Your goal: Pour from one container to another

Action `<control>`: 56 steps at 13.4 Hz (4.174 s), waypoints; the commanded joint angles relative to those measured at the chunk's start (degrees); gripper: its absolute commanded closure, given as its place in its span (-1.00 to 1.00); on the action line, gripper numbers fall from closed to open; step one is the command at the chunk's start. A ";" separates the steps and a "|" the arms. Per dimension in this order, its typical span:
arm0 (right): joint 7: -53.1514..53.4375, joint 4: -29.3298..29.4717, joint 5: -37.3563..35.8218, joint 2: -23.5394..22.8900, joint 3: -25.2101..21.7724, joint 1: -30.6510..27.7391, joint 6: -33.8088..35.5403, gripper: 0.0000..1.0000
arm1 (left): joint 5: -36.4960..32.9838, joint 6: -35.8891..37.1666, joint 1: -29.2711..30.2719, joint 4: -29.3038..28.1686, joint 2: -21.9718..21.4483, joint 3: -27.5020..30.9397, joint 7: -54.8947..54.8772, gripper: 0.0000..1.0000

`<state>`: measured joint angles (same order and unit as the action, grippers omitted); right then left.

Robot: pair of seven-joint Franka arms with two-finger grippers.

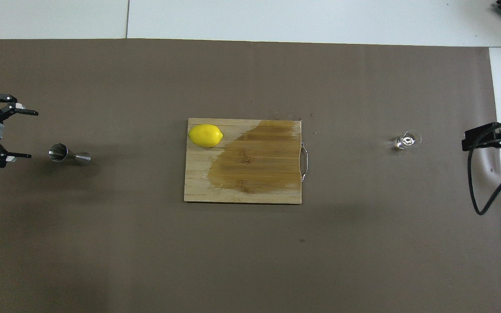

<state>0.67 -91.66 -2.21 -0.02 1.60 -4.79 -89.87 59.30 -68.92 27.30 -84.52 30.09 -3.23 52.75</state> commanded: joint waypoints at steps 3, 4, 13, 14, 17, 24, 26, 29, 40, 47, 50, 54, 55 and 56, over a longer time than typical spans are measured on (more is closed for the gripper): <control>1.70 1.57 0.01 -0.69 0.43 -0.49 1.37 -1.00 | 2.13 0.71 1.78 6.02 9.69 -4.49 1.74 -1.00; 1.79 1.57 0.01 -0.60 0.51 -0.22 1.28 -1.00 | 2.13 1.15 4.22 8.56 12.33 -8.16 1.92 -1.00; 2.67 0.78 0.10 -0.16 -3.50 4.33 0.75 -1.00 | 0.46 1.42 7.94 13.50 18.86 -15.31 8.51 -1.00; 2.58 0.78 0.10 -0.25 -3.79 4.00 0.49 -1.00 | 0.38 1.94 7.77 13.59 18.95 -15.05 8.51 -1.00; 2.49 0.17 0.10 -0.16 -3.70 3.82 -1.53 -1.00 | 0.37 5.63 6.01 13.77 18.60 -13.82 8.16 -1.00; 3.02 -0.10 0.10 -0.16 -3.70 4.00 -1.62 -1.00 | 0.11 5.81 7.50 13.86 18.77 -14.35 8.07 -1.00; 2.93 -0.10 0.10 -0.16 -3.70 3.91 -1.62 -1.00 | -0.50 5.81 8.20 13.60 18.95 -14.43 8.07 -1.00; 3.11 -0.10 0.19 -0.16 -3.70 3.91 -2.06 -1.00 | -3.83 5.81 11.00 12.28 19.73 -17.05 7.98 -1.00; 3.11 -2.21 1.33 0.89 -3.71 3.91 -2.50 -1.00 | -14.74 8.01 16.20 18.24 29.23 -28.31 7.98 -1.00; 3.11 -3.35 1.33 1.42 -3.70 4.44 -2.41 -1.00 | -14.92 6.17 16.11 22.21 32.04 -28.76 8.16 -1.00; 2.84 -3.53 1.42 1.60 -3.70 4.44 -2.41 -1.00 | -15.01 5.90 16.03 23.08 32.92 -28.67 8.16 -1.00; 2.67 -3.53 1.33 1.60 -3.70 4.44 -2.41 -1.00 | -15.18 5.81 15.94 23.96 33.80 -28.67 8.16 -1.00; 2.67 -3.53 1.42 1.60 -3.70 4.44 -2.41 -1.00 | -15.18 5.55 15.85 23.96 33.89 -28.67 8.16 -1.00; 2.67 -3.53 1.42 1.60 -3.70 4.44 -2.41 -1.00 | -15.18 5.46 15.76 23.96 33.89 -28.67 8.16 -1.00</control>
<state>2.86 -93.26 -1.46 0.13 -1.73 -0.68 -91.01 45.45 -63.25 43.11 -63.10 62.14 -30.73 59.77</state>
